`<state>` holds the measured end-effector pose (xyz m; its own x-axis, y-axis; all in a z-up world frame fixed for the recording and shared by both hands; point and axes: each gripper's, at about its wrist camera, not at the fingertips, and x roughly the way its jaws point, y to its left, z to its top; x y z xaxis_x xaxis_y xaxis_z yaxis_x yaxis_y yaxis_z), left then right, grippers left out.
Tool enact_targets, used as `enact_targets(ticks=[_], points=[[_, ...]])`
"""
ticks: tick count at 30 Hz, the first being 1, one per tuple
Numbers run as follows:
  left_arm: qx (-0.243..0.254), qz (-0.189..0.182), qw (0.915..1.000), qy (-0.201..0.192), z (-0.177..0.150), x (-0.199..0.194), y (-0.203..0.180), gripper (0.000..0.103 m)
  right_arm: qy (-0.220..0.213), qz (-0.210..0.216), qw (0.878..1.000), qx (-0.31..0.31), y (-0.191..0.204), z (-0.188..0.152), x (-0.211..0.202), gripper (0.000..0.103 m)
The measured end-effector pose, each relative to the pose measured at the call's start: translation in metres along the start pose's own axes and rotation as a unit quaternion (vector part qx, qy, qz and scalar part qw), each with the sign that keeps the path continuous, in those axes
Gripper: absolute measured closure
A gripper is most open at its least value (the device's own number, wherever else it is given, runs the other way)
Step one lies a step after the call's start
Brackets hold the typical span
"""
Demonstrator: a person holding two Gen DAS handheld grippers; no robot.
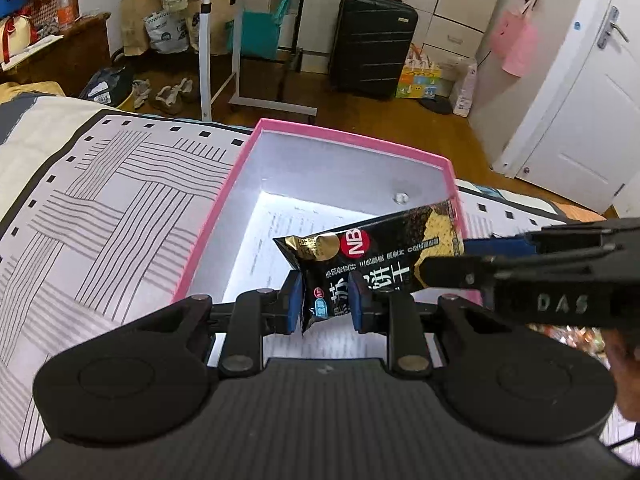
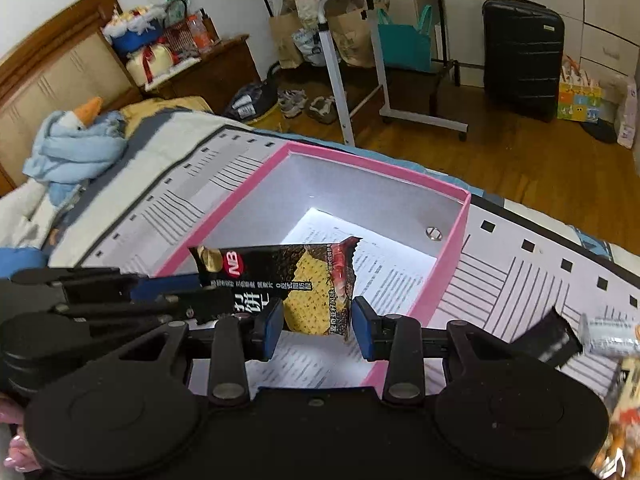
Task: Organize snacks
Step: 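Open both grippers to drop the cracker packet into the pink box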
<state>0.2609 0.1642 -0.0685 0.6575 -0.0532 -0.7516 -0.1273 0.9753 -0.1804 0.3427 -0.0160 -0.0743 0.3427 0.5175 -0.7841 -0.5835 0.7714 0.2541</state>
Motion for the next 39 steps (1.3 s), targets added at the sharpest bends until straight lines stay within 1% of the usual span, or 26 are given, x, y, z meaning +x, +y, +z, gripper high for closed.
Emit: enact_targets(ticks=[4,5,7,10,12,13,15,16,18,22,25,27,32,36,39], points=[[-0.011,-0.003,0.9997,0.022,0.008,0.026,0.008,0.081,0.002,-0.034,0.999,-0.017,0.001,0.001,0.016,0.06],[-0.015,-0.005,0.9996,0.024,0.007,0.03,0.009,0.081,0.0,-0.044,0.999,-0.021,0.003,-0.002,0.018,0.058],[-0.024,-0.008,0.9995,0.017,0.005,0.037,0.01,0.08,-0.008,-0.053,0.998,-0.02,0.004,-0.009,0.02,0.056],[-0.013,0.01,0.9999,0.002,-0.002,0.04,0.005,0.071,-0.027,-0.057,0.998,-0.023,0.004,-0.017,0.019,0.058],[-0.001,0.025,0.9997,-0.003,-0.005,0.039,0.002,0.061,-0.032,-0.055,0.998,-0.021,0.004,-0.019,0.013,0.059],[0.005,0.028,0.9996,-0.007,-0.006,0.035,0.002,0.059,-0.035,-0.052,0.998,-0.016,0.004,-0.02,0.008,0.058],[0.01,0.024,0.9996,-0.009,-0.005,0.027,0.003,0.049,-0.04,-0.048,0.998,-0.014,0.004,-0.022,-0.003,0.058],[0.01,0.021,0.9997,-0.008,-0.005,0.022,0.004,0.047,-0.044,-0.048,0.998,-0.014,0.005,-0.024,-0.01,0.058],[0.009,0.016,0.9998,-0.011,-0.004,0.009,0.004,0.046,-0.046,-0.042,0.998,-0.012,0.007,-0.028,-0.026,0.058],[0.024,-0.003,0.9997,-0.009,-0.004,-0.022,-0.005,0.046,-0.046,-0.037,0.998,-0.002,0.004,-0.04,-0.067,0.055],[0.044,-0.019,0.9988,-0.008,-0.006,-0.049,-0.02,0.046,-0.045,-0.038,0.998,0.018,-0.004,-0.05,-0.103,0.053],[0.07,-0.023,0.9972,-0.007,-0.008,-0.067,-0.037,0.046,-0.046,-0.047,0.997,0.028,-0.01,-0.058,-0.128,0.05],[0.129,-0.042,0.9908,-0.004,-0.015,-0.105,-0.087,0.046,-0.055,-0.072,0.996,0.023,-0.024,-0.082,-0.179,0.041],[0.158,-0.074,0.9846,-0.004,-0.024,-0.123,-0.128,0.046,-0.057,-0.088,0.994,0.029,-0.042,-0.103,-0.205,0.038],[0.182,-0.092,0.9791,-0.001,-0.034,-0.126,-0.157,0.046,-0.059,-0.094,0.993,0.039,-0.057,-0.117,-0.215,0.036]])
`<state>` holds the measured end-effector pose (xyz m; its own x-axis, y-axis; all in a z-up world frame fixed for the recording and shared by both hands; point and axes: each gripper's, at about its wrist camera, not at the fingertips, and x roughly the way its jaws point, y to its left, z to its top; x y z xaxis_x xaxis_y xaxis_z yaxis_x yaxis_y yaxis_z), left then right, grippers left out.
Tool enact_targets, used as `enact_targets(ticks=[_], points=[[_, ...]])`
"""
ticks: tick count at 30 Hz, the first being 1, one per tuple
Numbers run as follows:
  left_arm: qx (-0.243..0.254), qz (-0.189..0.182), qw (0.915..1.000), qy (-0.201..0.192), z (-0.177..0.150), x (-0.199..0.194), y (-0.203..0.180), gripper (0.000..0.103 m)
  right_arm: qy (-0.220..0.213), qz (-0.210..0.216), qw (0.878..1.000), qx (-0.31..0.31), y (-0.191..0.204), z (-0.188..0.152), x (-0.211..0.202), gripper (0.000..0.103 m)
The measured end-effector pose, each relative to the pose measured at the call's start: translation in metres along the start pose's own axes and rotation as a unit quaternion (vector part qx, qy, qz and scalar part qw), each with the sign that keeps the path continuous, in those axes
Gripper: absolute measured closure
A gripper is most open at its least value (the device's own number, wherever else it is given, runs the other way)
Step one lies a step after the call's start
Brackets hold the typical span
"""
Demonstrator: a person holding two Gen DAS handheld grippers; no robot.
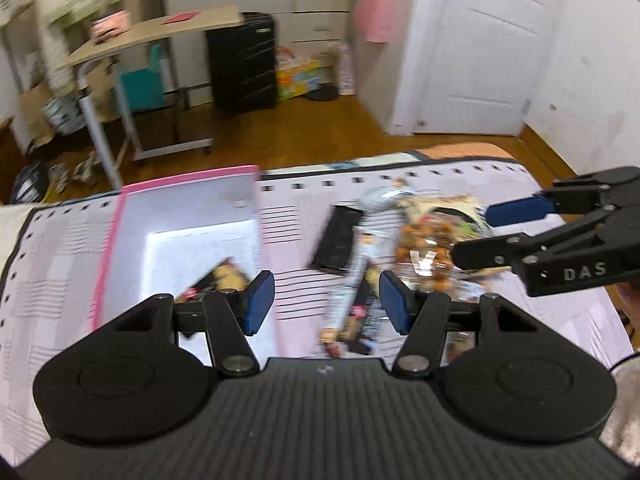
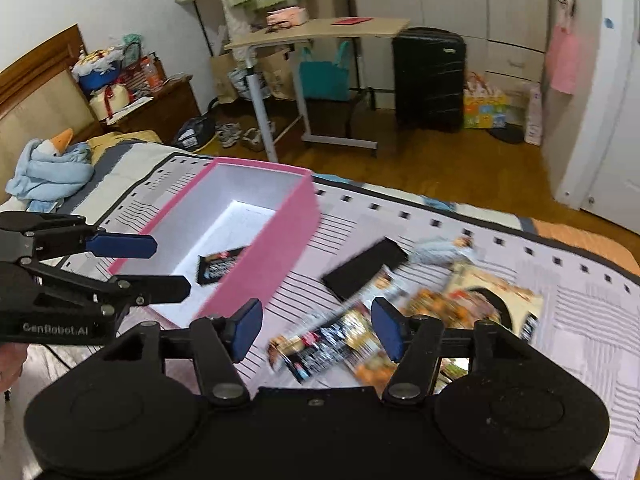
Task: Organize snacks
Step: 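Open both grippers to drop the cracker packet into the pink box, then grip the clear bag of coated peanuts with the left gripper while the right gripper grips it too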
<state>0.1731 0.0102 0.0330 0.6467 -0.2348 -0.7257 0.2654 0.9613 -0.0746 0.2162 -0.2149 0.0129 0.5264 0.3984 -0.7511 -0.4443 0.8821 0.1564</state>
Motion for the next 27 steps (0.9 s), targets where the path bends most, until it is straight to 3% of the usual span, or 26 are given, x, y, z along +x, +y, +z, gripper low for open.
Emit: enact_targets(ticks=[5,11,19,27], points=[[0.018,-0.034,0.9993,0.002,-0.002,0.02,-0.038,0.047,0.005,-0.004,0.999,0.043,-0.035,-0.016,0.008,0.035],[-0.005,-0.069,0.9976,0.002,-0.005,0.067,-0.057,0.05,0.021,0.0,0.994,0.106,-0.071,-0.031,0.042,0.035],[-0.045,-0.107,0.9929,0.023,-0.028,0.135,-0.049,0.053,0.058,0.015,0.981,0.186,-0.112,-0.056,0.091,0.039],[-0.063,-0.147,0.9857,0.052,-0.05,0.185,-0.038,0.064,0.085,0.012,0.976,0.201,-0.102,-0.063,0.13,0.053]])
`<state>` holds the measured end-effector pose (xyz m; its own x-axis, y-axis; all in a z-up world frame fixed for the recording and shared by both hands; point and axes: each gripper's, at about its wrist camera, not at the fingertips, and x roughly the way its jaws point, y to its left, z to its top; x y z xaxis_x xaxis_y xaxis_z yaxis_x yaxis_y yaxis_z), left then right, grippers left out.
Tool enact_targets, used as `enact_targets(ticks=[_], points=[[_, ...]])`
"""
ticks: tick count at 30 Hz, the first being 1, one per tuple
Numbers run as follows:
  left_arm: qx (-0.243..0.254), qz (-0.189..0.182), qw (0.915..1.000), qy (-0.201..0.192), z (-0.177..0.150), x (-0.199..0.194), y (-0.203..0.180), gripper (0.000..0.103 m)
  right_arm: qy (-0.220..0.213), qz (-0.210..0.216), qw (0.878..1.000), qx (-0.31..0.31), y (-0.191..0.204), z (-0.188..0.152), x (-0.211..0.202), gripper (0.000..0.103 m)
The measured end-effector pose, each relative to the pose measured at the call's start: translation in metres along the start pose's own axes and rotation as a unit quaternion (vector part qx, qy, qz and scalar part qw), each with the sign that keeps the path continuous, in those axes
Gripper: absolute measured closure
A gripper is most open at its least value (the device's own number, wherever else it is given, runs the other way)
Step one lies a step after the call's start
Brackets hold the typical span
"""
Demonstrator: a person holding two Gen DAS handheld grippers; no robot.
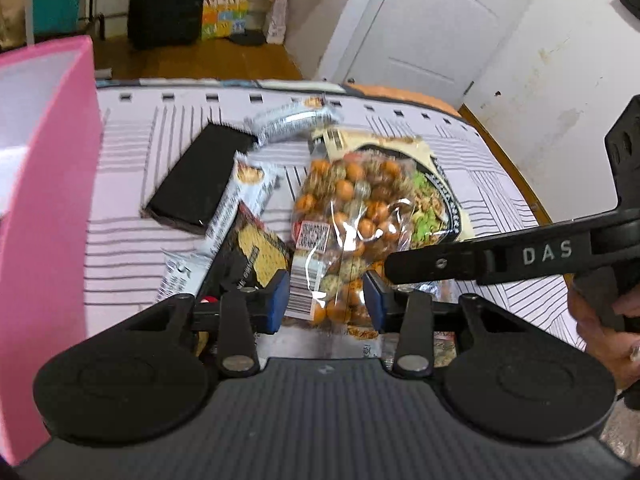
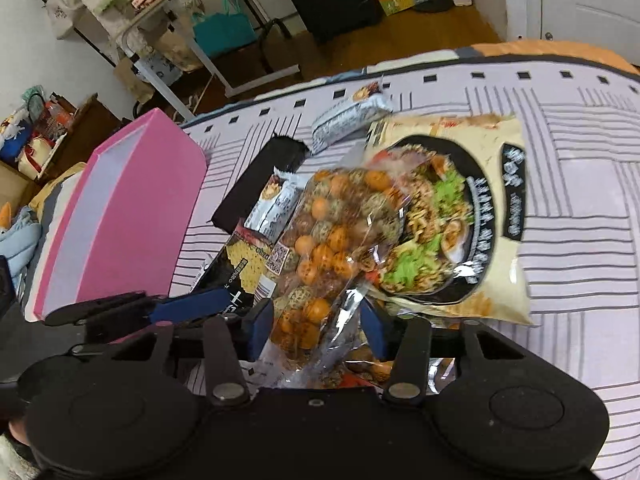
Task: Organize snacks
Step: 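Grip the clear bag of coated peanuts with the left gripper while the right gripper grips it too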
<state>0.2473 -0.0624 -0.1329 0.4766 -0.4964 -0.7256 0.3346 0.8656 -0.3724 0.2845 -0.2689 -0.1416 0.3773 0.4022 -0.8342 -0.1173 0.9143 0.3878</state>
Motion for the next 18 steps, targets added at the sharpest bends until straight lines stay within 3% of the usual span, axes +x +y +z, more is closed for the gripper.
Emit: enact_targets(ticks=[7,13,18], points=[[0.009,0.002,0.9999,0.008,-0.005,0.018,0.004,0.066,0.006,-0.005,1.0,0.023,-0.01,0.002,0.012,0.06],[0.011,-0.012,0.9998,0.009,-0.001,0.026,0.005,0.059,0.005,0.006,1.0,0.026,-0.014,0.001,0.004,0.081],[-0.005,-0.051,0.9985,0.018,-0.003,0.025,0.009,0.056,0.018,-0.002,1.0,0.008,-0.013,-0.001,-0.007,0.081]])
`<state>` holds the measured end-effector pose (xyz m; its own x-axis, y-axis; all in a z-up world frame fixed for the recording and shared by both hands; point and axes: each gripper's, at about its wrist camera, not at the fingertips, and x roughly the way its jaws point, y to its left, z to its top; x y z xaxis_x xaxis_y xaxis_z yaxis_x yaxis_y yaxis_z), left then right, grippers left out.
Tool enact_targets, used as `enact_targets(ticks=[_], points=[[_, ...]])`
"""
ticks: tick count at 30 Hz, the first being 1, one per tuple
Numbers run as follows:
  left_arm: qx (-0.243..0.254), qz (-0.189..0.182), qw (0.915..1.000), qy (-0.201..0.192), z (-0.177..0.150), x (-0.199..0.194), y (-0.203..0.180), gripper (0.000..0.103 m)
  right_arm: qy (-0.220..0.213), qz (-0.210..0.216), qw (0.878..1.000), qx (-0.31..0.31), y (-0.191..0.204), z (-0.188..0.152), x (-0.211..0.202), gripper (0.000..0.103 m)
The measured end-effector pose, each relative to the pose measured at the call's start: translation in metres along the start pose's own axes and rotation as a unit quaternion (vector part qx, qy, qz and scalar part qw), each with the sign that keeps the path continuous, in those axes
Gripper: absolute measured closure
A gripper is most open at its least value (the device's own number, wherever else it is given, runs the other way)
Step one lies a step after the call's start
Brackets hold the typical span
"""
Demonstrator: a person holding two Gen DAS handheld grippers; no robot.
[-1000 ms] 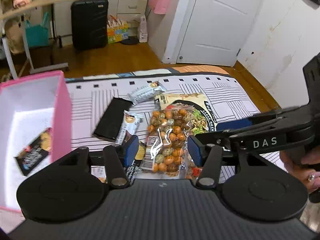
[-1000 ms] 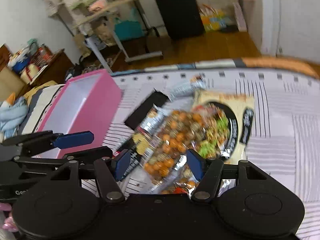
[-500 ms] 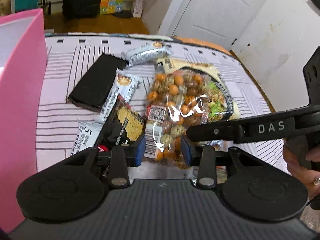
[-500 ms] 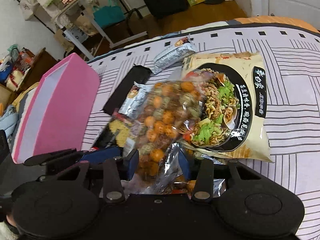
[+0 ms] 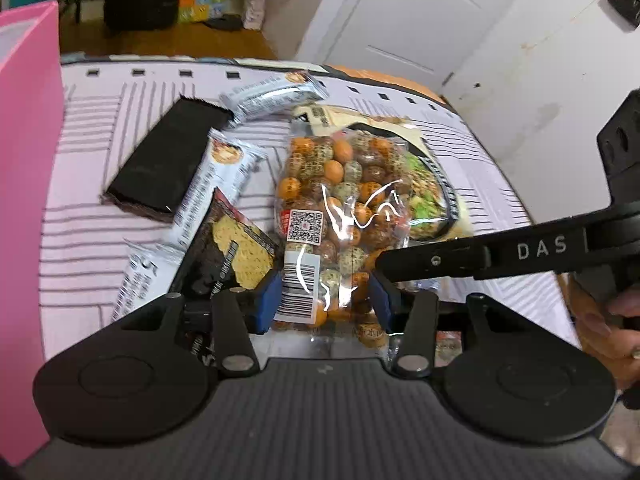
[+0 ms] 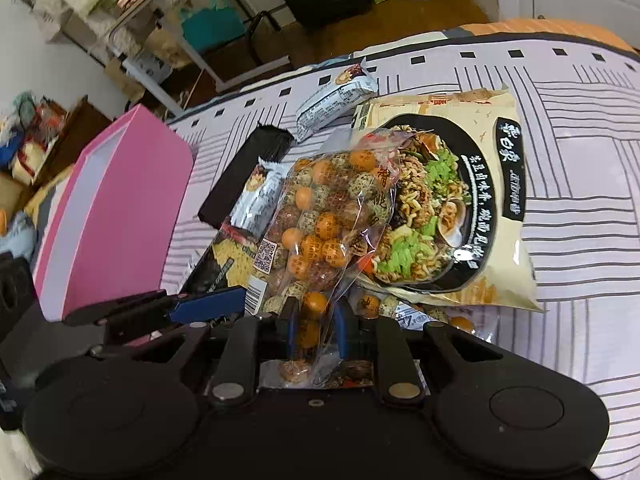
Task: Organize snacks
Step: 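Grip the clear bag of coated peanuts with the left gripper while the right gripper grips it too, then lift the peanut bag with both grippers and carry it over the pink box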
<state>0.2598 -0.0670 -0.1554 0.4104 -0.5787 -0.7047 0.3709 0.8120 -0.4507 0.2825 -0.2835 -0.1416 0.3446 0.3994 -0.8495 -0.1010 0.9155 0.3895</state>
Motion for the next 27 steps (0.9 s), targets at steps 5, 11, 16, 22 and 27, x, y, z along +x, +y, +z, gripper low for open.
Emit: enact_targets(ticks=[5,11,16,22,27], points=[[-0.025,-0.049,0.9983,0.02,-0.002,0.001,0.0,0.054,0.006,-0.009,1.0,0.004,-0.01,-0.004,-0.014,0.082],[-0.05,-0.032,0.9982,0.004,0.004,0.009,-0.002,0.055,0.015,-0.008,1.0,0.01,-0.014,-0.003,-0.011,0.082],[-0.046,-0.041,0.998,0.011,0.004,0.022,-0.001,0.058,0.024,-0.005,1.0,0.019,-0.018,0.0,-0.007,0.081],[-0.032,-0.042,0.9986,0.008,0.001,0.021,-0.005,0.06,0.027,0.006,0.999,0.046,-0.024,0.001,-0.005,0.074],[-0.034,-0.037,0.9987,0.007,0.0,0.021,-0.005,0.061,0.025,0.008,0.998,0.062,-0.026,0.003,-0.005,0.074]])
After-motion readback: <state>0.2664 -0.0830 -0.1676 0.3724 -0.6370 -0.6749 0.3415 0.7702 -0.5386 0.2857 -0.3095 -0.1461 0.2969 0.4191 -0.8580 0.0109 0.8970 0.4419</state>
